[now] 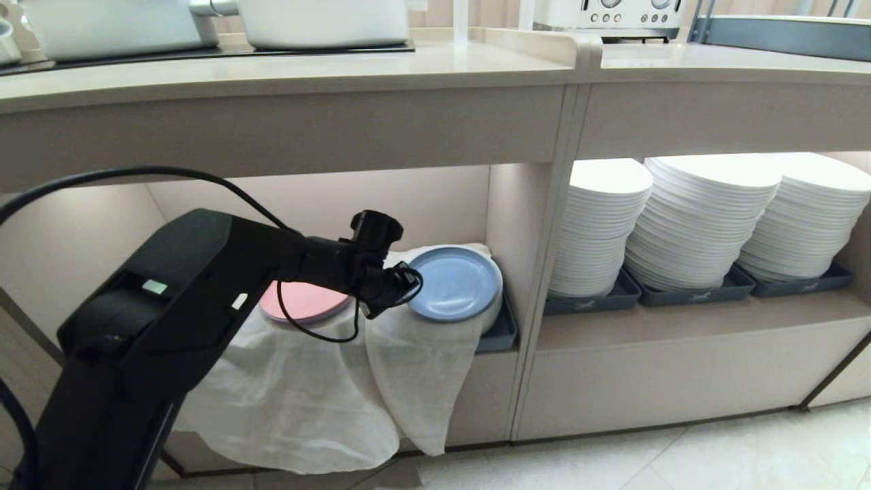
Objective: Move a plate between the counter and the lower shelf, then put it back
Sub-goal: Put the plate in the cupboard
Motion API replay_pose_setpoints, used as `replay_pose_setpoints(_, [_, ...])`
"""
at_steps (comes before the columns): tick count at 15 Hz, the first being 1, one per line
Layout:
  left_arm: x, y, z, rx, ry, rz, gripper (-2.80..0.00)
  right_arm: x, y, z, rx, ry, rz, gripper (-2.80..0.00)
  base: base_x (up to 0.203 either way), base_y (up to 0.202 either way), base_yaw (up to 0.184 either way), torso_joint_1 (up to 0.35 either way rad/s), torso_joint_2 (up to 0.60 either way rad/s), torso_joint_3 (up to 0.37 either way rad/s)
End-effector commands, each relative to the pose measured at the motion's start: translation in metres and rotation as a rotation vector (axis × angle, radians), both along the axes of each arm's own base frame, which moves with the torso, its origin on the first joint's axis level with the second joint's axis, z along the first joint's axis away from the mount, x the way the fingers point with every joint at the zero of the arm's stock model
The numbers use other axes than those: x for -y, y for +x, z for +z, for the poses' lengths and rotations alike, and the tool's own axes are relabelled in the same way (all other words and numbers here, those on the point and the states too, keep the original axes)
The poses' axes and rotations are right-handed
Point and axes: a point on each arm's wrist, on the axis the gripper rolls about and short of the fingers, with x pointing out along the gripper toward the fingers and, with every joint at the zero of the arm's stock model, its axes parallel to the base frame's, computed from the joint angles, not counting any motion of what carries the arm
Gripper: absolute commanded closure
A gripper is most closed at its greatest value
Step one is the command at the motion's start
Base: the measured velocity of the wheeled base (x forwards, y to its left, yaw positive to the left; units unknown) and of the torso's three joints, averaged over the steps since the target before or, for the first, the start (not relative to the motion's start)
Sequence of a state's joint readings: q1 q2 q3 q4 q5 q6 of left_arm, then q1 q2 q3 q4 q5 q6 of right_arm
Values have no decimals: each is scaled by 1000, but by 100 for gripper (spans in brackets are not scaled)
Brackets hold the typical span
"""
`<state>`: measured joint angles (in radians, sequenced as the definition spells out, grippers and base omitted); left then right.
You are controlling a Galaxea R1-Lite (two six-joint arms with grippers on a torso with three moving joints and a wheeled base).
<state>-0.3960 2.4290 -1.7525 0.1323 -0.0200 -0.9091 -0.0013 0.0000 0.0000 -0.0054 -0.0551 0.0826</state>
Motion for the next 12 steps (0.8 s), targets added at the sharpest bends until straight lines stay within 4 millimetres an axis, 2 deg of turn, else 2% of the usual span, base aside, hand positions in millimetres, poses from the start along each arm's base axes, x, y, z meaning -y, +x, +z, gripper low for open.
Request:
replay_pose_setpoints(1, [1, 4, 3, 3, -5, 5, 0, 0, 0, 0, 1, 0, 0, 0, 0, 0, 0, 0, 0, 0])
replay_pose_setpoints(12, [0, 12, -3, -20, 3, 15, 0, 0, 0, 0, 1, 0, 0, 0, 0, 0, 0, 0, 0, 0])
